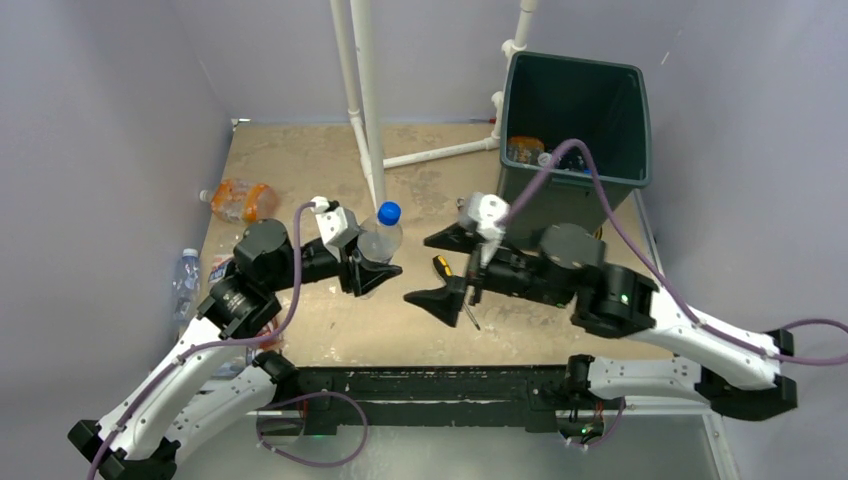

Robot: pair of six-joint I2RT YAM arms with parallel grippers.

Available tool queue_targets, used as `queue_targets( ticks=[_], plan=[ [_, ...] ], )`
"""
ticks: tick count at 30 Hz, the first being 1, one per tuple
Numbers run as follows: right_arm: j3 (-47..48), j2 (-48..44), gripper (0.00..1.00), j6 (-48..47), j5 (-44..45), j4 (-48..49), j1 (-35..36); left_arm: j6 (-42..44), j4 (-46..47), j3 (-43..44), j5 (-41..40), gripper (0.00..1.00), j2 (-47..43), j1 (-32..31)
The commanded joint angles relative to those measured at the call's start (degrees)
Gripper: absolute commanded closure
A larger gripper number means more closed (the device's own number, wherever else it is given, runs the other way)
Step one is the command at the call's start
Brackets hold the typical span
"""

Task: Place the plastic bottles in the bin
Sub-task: Pick up the plastic bottle at the center of the board.

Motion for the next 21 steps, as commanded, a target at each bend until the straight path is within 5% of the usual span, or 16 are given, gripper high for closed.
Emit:
queue_targets(
  ticks=[1,7,21],
  plan=[
    [-11.7,-11.4,0.01,9.0,8.7,23.5,0.2,-14.7,10.4,-1.4,-1.6,1.00,-0.1,0.2],
    [-13.7,-9.7,0.03,16.0,15.7,32.5,0.2,-25.5,20.8,-5.3,2.9,1.00,-0.2,0.2],
    [-5.1,3.8,0.14,20.0,16.2,36.6,0.2,-26.0,18.7,-5.2,2.4,1.00,-2.7,0.1]
  ],
)
